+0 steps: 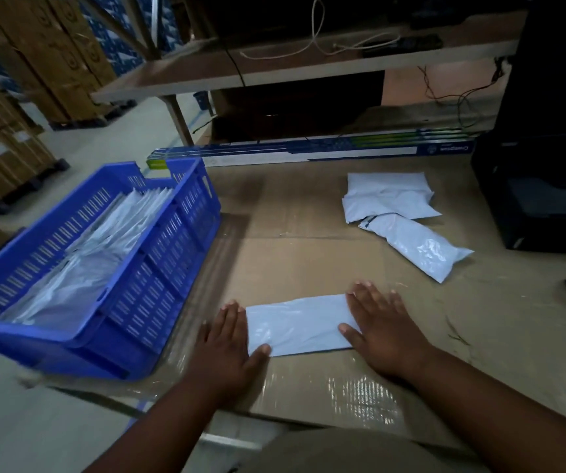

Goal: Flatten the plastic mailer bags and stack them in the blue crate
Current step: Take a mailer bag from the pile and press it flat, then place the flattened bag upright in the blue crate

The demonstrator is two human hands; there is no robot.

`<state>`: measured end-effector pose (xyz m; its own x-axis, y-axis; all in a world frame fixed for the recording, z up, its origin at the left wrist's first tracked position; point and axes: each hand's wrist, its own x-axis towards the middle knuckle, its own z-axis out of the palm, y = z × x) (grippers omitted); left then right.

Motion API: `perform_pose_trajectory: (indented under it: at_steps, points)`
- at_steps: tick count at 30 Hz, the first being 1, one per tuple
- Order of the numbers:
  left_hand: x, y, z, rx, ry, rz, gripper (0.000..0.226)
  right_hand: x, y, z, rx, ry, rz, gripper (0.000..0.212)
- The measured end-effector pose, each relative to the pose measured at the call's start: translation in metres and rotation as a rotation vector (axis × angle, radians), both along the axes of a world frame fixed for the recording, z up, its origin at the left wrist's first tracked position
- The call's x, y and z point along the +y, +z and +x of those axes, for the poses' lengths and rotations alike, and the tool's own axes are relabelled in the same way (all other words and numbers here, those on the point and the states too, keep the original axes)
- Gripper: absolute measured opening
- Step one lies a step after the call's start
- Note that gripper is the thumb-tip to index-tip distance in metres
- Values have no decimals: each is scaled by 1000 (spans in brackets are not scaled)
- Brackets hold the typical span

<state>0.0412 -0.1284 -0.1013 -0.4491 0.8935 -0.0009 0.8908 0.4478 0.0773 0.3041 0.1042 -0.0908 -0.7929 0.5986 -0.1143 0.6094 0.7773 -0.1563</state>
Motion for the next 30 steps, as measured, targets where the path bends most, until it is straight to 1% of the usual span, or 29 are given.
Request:
perform_pose_trajectory:
  at_steps: [2,3,5,6,8,9,11,13,14,16,18,19,20,21,22,23,24,25,26,27,30]
  points:
    - [11,6,9,-15,-14,97,95,-4,9,-10,59,5,10,87]
    - [19,8,18,-13,-72,163,86,-10,15,-20,96,48,21,85]
    - [41,3,42,-14,-263,267,71,-25,21,-43,136,184,5,84]
    - [51,0,54,-31,-336,271,68,-31,19,-50,132,236,-16,84]
    - [61,-5,62,-40,-372,231,67,-31,8,-54,121,268,-39,82]
    - [61,-6,58,-30,-354,204,69,-26,3,-49,128,262,-43,81]
    - [57,2,43,-38,-259,126,85,-9,-1,-34,142,240,-58,83]
    - [55,19,27,-125,-127,-7,100,7,4,-24,107,240,-78,88]
    - [55,28,21,-135,-90,-53,102,12,9,-24,94,254,-74,90]
    - [60,49,14,-102,-40,-84,107,18,22,-31,88,281,-63,95]
    - [71,67,9,-110,6,-157,119,24,36,-46,61,316,-50,102]
    - [78,73,7,-109,21,-203,120,28,43,-54,39,326,-50,104]
    - [83,79,5,-78,22,-244,114,29,49,-63,23,337,-48,104]
    - [87,85,3,-23,6,-271,100,32,55,-71,11,348,-48,100]
    - [90,93,2,33,-10,-280,81,34,62,-78,1,359,-65,89]
    - [92,103,1,64,-18,-272,64,37,71,-85,-5,369,-96,72]
    - [93,113,0,58,-15,-261,49,39,78,-91,-13,378,-133,56]
    - [91,122,-2,34,-6,-249,36,41,84,-99,-29,381,-174,43]
    - [89,131,-3,6,10,-254,28,43,88,-105,-44,379,-219,36]
    - [85,138,-5,-12,31,-266,23,44,93,-111,-61,377,-259,34]
    - [62,156,-16,-29,111,-290,21,41,108,-136,-92,448,-296,33]
